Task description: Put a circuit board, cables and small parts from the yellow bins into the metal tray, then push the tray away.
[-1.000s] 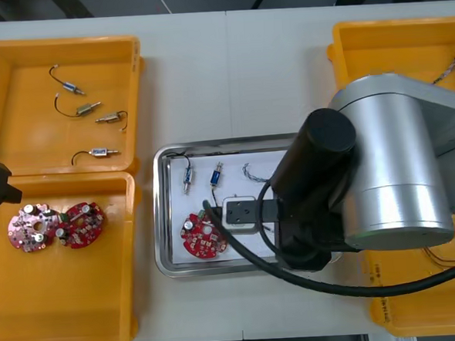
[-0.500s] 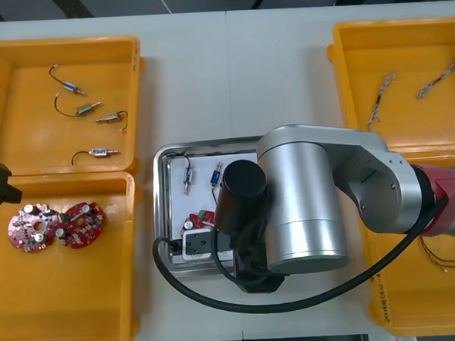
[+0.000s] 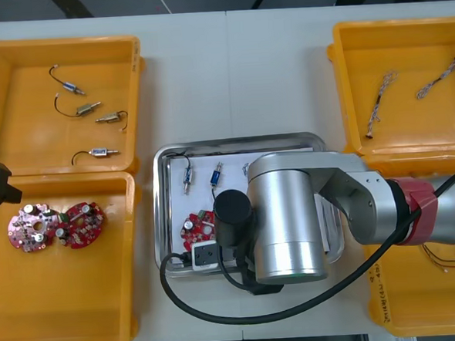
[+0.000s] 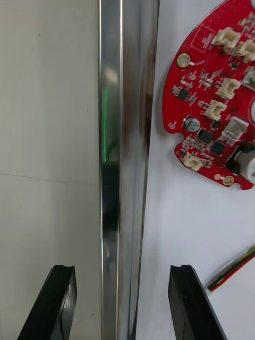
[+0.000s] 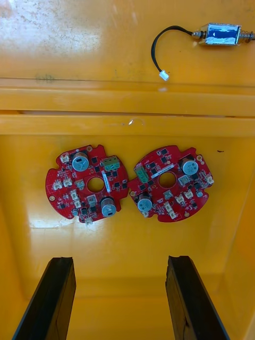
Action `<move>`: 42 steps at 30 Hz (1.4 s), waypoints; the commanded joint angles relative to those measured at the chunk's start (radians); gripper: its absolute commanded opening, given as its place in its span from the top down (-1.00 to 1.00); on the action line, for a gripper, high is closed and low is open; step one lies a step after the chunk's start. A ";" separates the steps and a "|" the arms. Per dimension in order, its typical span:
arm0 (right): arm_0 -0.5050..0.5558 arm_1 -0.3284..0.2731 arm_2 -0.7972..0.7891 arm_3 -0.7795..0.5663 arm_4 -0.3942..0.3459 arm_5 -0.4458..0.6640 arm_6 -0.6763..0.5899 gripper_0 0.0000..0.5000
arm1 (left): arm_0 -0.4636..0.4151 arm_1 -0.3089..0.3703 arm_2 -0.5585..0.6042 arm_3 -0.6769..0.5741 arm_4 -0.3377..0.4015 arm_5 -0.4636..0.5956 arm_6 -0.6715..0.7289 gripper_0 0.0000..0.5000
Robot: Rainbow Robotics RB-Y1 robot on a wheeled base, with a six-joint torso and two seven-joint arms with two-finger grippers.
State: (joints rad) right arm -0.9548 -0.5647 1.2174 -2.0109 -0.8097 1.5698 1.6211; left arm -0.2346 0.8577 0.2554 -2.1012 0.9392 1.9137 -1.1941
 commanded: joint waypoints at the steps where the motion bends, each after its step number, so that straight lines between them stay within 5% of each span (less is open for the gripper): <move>1: -0.035 0.052 0.030 0.015 0.009 -0.016 0.010 -1.00 | 0.015 0.046 0.028 -0.029 0.007 0.006 -0.041 -1.00; 34: -0.028 0.078 0.128 0.077 0.132 -0.074 -0.020 -1.00 | 0.015 0.046 0.028 -0.029 0.007 0.006 -0.041 -1.00; 35: -0.028 0.078 0.128 0.075 0.132 -0.074 -0.020 -0.89 | 0.015 0.046 0.028 -0.029 0.007 0.006 -0.041 -1.00; 37: -0.028 0.077 0.128 0.075 0.129 -0.074 -0.023 0.19 | 0.015 0.046 0.028 -0.029 0.007 0.006 -0.041 -1.00; 42: -0.028 0.077 0.128 0.073 0.135 -0.074 -0.027 0.94 | 0.015 0.046 0.028 -0.029 0.007 0.006 -0.041 -1.00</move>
State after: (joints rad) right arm -0.9567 -0.5109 1.3303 -1.9285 -0.6830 1.5052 1.6185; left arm -0.2346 0.8578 0.2554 -2.1012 0.9392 1.9137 -1.1942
